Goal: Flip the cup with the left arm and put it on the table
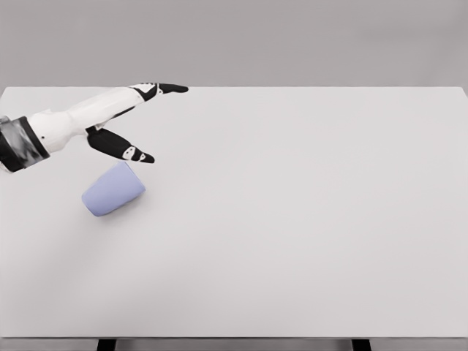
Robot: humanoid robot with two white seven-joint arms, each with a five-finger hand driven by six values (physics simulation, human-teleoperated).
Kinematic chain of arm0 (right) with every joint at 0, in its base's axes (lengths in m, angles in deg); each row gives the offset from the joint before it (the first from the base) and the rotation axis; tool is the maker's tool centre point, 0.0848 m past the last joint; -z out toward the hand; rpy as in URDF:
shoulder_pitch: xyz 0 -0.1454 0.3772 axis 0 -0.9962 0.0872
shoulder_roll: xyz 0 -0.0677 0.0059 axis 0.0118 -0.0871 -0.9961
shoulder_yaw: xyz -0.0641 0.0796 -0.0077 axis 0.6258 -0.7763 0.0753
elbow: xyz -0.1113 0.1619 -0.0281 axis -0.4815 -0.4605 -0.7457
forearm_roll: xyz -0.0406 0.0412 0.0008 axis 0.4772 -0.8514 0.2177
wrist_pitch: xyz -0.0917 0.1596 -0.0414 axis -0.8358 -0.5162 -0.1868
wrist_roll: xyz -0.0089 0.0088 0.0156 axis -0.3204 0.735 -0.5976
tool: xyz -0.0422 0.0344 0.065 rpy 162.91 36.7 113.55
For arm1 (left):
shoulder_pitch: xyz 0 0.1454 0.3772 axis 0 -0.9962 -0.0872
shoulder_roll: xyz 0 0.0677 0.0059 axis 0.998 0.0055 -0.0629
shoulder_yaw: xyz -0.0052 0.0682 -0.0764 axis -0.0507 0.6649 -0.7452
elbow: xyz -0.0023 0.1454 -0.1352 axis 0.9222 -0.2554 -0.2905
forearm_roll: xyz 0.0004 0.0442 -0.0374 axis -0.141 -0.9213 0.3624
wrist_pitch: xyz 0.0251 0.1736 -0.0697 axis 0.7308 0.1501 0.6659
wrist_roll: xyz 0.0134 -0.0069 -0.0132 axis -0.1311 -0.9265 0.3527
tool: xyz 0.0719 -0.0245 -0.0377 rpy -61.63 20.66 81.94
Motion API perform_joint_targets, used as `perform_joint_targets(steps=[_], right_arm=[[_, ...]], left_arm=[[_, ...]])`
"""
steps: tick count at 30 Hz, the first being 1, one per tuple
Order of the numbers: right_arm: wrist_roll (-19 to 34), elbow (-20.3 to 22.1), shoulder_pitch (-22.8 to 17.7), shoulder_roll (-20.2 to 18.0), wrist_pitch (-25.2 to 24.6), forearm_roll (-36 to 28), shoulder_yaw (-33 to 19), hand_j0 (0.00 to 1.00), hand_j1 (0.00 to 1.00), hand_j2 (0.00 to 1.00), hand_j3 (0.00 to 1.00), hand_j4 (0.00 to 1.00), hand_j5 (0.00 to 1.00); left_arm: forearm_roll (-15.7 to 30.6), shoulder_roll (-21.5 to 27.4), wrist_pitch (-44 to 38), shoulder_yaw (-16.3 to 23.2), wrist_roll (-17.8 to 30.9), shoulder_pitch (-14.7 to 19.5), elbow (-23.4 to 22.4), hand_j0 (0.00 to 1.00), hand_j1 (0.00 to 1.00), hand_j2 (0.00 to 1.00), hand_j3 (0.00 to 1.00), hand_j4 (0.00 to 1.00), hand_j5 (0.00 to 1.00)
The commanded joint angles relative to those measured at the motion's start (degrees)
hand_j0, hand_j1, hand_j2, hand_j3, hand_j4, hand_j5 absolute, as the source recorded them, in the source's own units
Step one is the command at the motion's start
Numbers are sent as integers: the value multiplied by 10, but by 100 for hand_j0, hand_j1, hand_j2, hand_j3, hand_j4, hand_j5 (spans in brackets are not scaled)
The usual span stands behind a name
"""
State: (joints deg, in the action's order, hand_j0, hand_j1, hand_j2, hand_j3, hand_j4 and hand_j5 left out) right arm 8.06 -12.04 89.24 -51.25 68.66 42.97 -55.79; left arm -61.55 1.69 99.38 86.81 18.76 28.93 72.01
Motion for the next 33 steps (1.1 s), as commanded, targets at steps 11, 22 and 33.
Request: perform_joint_targets(steps=[11,22,33], right_arm=[[0,-1,-3,0,-1,0,4,100,100,100,100,100,100],[0,-1,-3,0,-1,0,4,100,100,100,100,100,100],[0,-1,-3,0,-1,0,4,100,100,100,100,100,100]], left_arm=[[-109,-35,-293,-27,0,64,1,100,100,100,100,100,100],[240,189,-452,475,-193,427,-4,100,100,100,100,100,100],[586,115,-452,602,-339,549,-1,100,100,100,100,100,100]])
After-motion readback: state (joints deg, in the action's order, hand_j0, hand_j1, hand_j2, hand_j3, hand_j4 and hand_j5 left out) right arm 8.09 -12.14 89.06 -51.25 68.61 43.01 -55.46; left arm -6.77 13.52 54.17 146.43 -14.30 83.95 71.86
